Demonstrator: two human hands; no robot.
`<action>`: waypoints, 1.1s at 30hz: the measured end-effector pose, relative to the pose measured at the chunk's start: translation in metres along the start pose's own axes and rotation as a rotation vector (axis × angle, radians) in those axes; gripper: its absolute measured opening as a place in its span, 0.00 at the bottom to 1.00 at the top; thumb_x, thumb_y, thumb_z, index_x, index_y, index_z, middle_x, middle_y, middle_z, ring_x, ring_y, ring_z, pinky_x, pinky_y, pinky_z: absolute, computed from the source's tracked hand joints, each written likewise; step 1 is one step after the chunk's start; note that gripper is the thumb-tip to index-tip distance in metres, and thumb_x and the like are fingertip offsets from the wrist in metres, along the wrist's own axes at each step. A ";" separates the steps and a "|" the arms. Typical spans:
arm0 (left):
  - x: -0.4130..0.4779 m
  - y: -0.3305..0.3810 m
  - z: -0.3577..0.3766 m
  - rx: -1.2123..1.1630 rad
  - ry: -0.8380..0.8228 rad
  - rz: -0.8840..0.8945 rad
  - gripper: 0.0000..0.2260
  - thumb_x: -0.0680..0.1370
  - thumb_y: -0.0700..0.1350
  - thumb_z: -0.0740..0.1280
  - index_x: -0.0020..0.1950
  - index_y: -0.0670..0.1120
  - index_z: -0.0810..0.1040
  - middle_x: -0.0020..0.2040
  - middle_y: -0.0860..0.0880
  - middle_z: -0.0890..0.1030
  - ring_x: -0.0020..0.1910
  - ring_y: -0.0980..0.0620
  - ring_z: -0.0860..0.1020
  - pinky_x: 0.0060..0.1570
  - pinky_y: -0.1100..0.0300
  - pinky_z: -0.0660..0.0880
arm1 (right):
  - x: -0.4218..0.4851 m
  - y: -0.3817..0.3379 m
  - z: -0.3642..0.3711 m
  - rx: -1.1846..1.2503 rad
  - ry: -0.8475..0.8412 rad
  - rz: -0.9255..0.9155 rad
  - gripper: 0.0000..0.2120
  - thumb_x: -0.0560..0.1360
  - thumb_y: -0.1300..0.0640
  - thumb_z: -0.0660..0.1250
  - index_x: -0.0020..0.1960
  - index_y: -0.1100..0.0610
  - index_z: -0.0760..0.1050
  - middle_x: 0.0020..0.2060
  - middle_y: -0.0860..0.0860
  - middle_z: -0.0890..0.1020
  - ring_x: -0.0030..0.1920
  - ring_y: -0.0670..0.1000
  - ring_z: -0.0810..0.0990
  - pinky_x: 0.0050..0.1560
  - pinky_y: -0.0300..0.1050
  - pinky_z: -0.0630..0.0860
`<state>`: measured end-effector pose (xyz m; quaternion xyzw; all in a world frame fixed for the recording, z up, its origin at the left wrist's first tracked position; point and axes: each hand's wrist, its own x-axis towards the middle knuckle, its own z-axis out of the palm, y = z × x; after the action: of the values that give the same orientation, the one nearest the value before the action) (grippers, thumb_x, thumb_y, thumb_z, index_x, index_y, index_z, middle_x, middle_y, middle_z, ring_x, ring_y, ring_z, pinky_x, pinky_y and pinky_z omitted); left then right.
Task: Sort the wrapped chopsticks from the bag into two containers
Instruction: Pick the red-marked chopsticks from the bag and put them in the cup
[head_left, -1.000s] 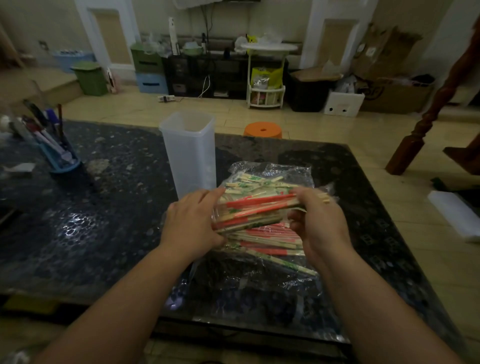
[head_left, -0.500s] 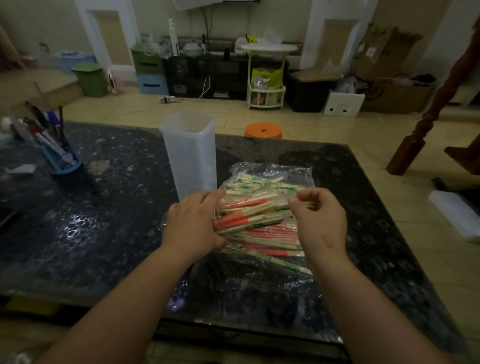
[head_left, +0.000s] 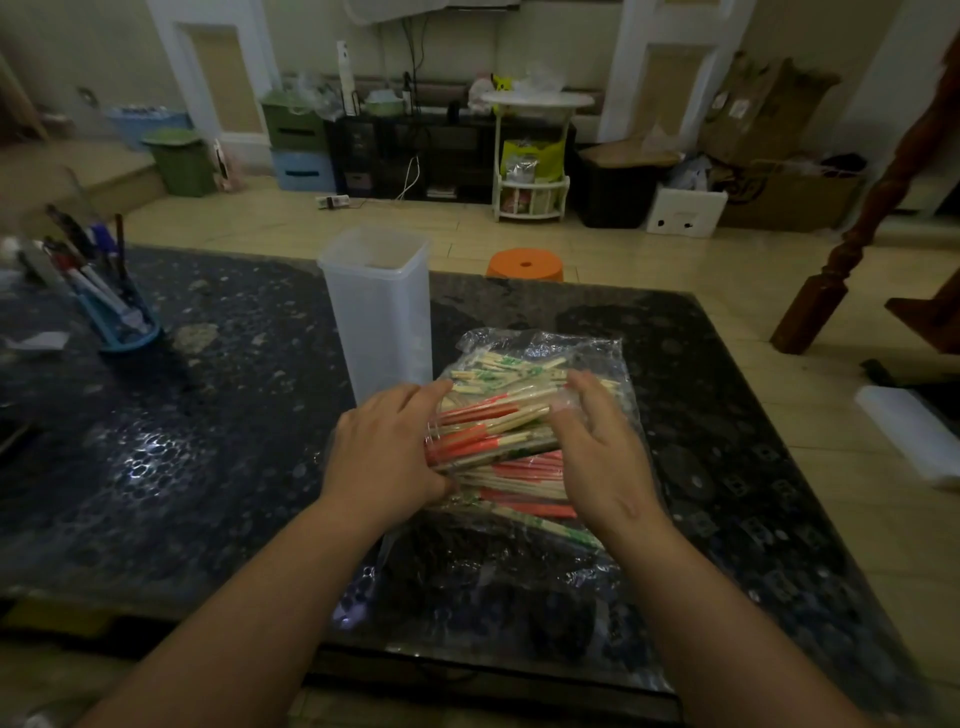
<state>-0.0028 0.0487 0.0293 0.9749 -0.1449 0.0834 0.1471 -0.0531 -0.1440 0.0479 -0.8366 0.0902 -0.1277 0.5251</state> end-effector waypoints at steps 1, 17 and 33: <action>0.000 0.000 0.000 -0.004 0.003 0.001 0.47 0.65 0.59 0.77 0.79 0.59 0.57 0.69 0.54 0.70 0.67 0.50 0.68 0.66 0.50 0.64 | -0.001 0.000 -0.001 0.027 -0.024 0.015 0.23 0.83 0.50 0.58 0.77 0.49 0.63 0.75 0.45 0.65 0.71 0.40 0.62 0.63 0.34 0.60; 0.001 -0.005 -0.005 -0.025 -0.002 -0.085 0.46 0.65 0.59 0.78 0.78 0.59 0.58 0.71 0.52 0.71 0.69 0.48 0.68 0.68 0.47 0.64 | 0.000 0.000 -0.006 0.125 0.070 0.058 0.19 0.83 0.50 0.57 0.73 0.49 0.69 0.67 0.43 0.73 0.63 0.41 0.69 0.59 0.37 0.63; 0.000 -0.006 -0.009 -0.024 -0.016 -0.143 0.48 0.63 0.61 0.80 0.78 0.59 0.58 0.73 0.51 0.70 0.71 0.46 0.68 0.68 0.45 0.64 | -0.015 0.011 0.012 -0.525 -0.824 0.086 0.10 0.76 0.61 0.63 0.50 0.56 0.83 0.47 0.53 0.85 0.48 0.53 0.82 0.48 0.43 0.76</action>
<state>-0.0016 0.0570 0.0359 0.9815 -0.0770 0.0630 0.1634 -0.0638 -0.1341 0.0312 -0.9172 -0.0616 0.2628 0.2932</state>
